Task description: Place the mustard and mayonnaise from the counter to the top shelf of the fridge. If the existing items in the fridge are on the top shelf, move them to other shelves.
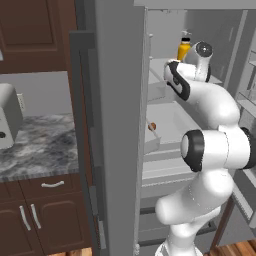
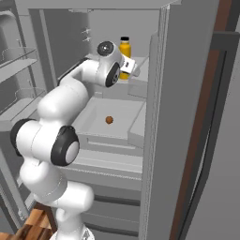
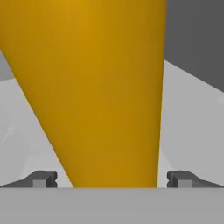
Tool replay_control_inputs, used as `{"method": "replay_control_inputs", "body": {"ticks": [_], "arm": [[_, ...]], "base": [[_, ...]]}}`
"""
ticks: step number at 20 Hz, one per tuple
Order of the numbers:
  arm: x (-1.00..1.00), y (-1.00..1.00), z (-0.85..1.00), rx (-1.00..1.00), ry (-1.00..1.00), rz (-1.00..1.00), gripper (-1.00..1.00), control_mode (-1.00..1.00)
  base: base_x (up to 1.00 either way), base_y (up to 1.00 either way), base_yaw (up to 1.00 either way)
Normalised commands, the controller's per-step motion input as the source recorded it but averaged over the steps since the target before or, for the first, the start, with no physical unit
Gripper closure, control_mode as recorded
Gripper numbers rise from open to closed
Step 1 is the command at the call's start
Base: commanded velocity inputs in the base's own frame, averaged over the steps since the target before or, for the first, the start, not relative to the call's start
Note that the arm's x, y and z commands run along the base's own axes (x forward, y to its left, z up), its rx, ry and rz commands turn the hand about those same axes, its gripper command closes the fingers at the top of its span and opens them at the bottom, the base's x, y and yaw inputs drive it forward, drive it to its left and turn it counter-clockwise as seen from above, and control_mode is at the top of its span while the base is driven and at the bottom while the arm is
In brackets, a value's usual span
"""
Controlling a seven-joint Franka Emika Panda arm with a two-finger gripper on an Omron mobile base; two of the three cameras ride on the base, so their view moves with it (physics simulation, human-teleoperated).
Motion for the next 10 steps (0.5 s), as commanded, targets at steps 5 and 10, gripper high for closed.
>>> {"method": "replay_control_inputs", "body": {"ticks": [5, 10], "arm": [[0.09, 0.0, -0.09, -0.03, -0.07, 0.0, 1.0, -1.0], [-0.04, 0.0, 0.0, 0.0, 0.0, 0.0, 1.0, -1.0]], "base": [[0.0, 0.0, 0.0], [0.0, 0.0, 0.0]]}}
